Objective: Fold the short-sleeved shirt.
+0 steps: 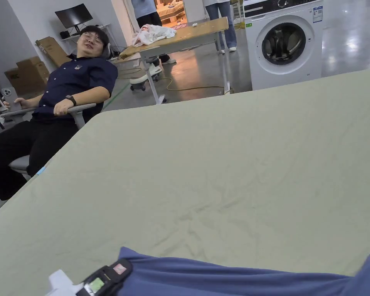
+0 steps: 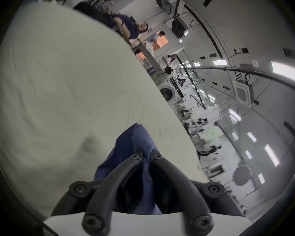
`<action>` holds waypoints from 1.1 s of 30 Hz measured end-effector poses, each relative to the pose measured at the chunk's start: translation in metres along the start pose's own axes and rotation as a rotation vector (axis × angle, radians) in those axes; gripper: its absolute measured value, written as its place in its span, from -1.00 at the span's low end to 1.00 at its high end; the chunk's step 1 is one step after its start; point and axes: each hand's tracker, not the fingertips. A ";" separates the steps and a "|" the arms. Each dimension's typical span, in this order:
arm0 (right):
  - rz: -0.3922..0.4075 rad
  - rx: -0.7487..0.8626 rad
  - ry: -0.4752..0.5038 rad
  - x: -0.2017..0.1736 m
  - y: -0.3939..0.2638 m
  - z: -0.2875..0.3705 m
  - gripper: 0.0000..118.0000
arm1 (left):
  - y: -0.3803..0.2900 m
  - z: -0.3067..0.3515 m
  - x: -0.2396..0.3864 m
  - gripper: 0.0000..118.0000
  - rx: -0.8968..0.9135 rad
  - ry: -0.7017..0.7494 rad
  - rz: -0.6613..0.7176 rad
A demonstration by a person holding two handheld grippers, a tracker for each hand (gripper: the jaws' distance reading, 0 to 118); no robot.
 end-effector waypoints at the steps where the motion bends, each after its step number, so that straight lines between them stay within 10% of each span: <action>1: -0.007 0.000 0.008 0.001 -0.001 -0.001 -1.00 | 0.011 0.010 0.007 -0.96 0.014 0.030 -0.064; 23: -0.139 0.027 -0.049 0.022 -0.018 0.033 -1.00 | -0.212 -0.132 0.192 -0.95 -0.393 -0.140 -0.457; 26: -0.143 0.020 -0.071 0.026 -0.021 0.036 -1.00 | -0.214 -0.133 0.193 -0.63 -0.417 -0.136 -0.480; 29: -0.155 0.013 -0.075 0.030 -0.023 0.034 -1.00 | -0.192 -0.112 0.196 0.20 -0.345 -0.134 -0.488; 33: -0.155 -0.007 -0.057 0.029 -0.021 0.028 -1.00 | -0.162 -0.089 0.183 0.17 -0.249 -0.203 -0.380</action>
